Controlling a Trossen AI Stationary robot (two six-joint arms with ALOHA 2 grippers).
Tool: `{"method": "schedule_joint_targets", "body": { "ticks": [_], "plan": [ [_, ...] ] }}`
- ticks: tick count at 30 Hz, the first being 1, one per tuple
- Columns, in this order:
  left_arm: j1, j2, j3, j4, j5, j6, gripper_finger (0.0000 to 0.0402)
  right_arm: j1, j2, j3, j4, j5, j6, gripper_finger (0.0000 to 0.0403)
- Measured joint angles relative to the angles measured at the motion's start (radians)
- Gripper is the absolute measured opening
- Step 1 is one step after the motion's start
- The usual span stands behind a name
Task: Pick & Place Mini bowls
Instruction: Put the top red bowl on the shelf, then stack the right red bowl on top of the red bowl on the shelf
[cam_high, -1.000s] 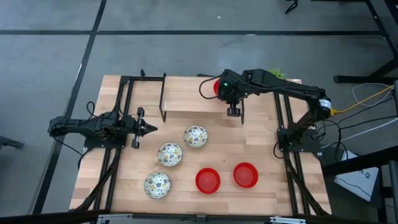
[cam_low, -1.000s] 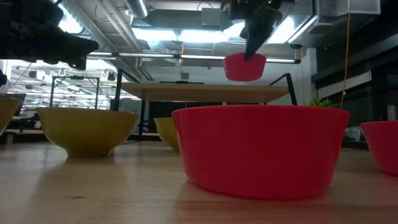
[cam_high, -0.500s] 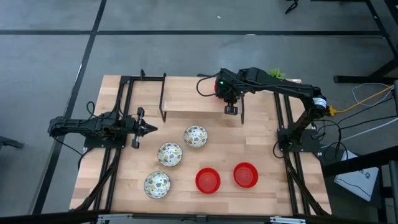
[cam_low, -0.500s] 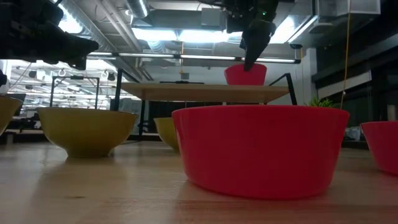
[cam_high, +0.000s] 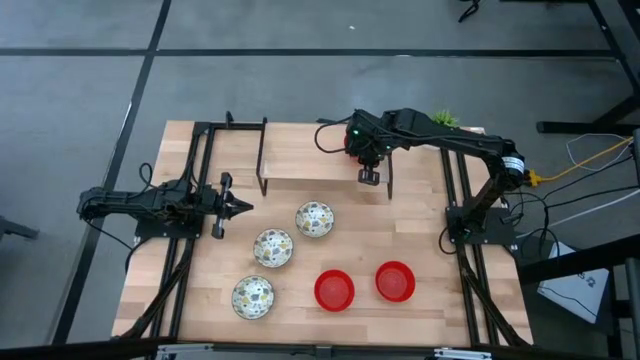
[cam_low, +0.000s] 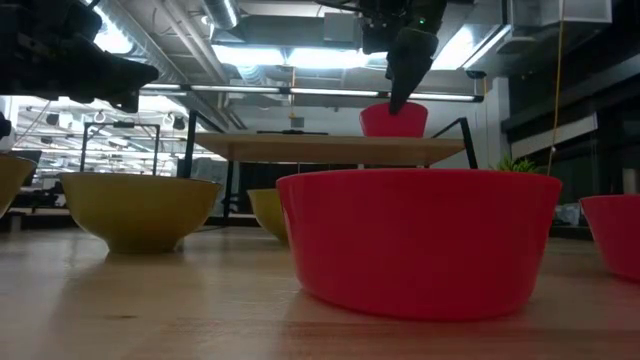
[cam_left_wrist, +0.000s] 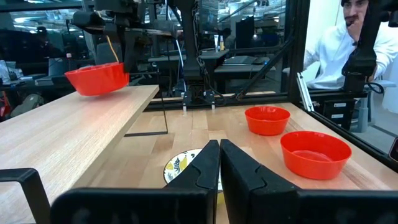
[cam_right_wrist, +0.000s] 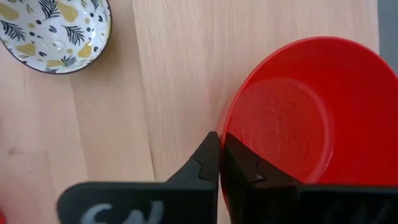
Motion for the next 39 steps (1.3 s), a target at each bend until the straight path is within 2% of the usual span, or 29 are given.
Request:
{"method": "schedule_joint_targets", "body": {
  "ticks": [11,18,39],
  "plan": [
    [0.000,0.000,0.000,0.000,0.000,0.000,0.0011,-0.007,-0.002,-0.082,0.089,0.005,-0.004,0.0007],
    [0.000,0.000,0.000,0.000,0.000,0.000,0.0008,-0.009,-0.002,-0.085,0.097,0.006,0.001,0.0013],
    [0.000,0.000,0.000,0.000,0.000,0.000,0.0009,-0.008,-0.045,-0.086,0.093,0.018,0.003,0.0133]
  ]
}}
